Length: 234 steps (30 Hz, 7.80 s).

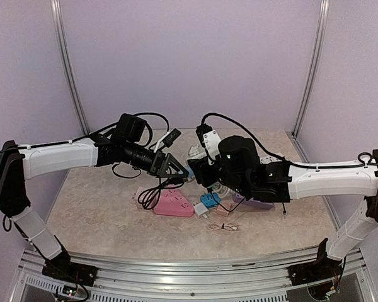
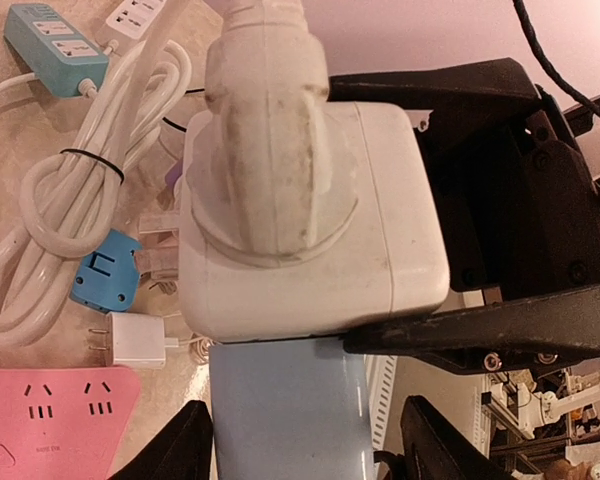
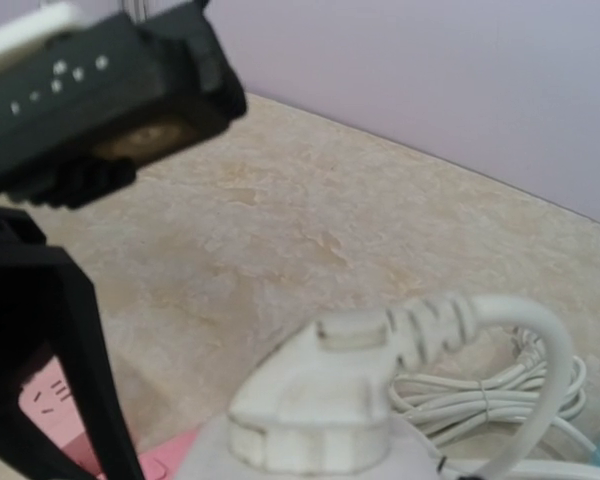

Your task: Pull the plug off the socket

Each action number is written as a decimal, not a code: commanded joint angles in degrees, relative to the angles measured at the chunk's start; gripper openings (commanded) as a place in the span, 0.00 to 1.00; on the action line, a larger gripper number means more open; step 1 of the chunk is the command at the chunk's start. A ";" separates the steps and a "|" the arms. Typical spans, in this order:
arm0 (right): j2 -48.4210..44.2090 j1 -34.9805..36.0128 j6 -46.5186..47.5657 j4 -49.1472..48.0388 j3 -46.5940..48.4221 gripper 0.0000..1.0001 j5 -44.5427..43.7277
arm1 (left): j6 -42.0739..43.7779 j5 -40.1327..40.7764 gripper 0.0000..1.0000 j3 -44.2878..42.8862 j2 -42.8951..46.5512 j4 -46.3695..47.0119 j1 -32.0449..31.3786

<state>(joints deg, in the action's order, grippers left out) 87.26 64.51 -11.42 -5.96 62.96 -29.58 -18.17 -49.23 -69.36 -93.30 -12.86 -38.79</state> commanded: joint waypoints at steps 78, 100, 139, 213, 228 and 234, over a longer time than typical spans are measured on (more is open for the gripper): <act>5.76 2.68 1.63 2.54 10.71 0.00 -18.87 | 1.65 2.84 0.08 -2.05 -0.95 -3.40 1.26; -1.07 -4.21 -5.87 -3.27 2.53 0.00 1.05 | 4.13 2.52 0.08 -2.44 0.78 -4.33 0.29; 0.14 -0.07 -3.85 1.70 5.63 0.00 -15.71 | 6.14 13.54 0.08 -2.86 2.94 -6.96 5.17; -7.07 -2.15 -4.65 -8.86 -5.08 0.00 -1.93 | 7.68 35.08 0.90 -15.02 -14.09 -16.03 8.05; -17.32 -5.50 1.78 -21.22 -17.19 0.00 28.04 | 12.18 5.35 0.95 -2.24 12.84 -4.11 10.81; -14.83 -5.47 1.44 -19.61 -15.28 0.00 33.29 | 9.20 -1.73 0.96 2.21 15.75 -0.08 9.27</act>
<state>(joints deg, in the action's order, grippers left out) 72.93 59.31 -11.51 -17.82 44.42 -2.46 -7.49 -43.66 -68.84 -77.65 -15.68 -28.21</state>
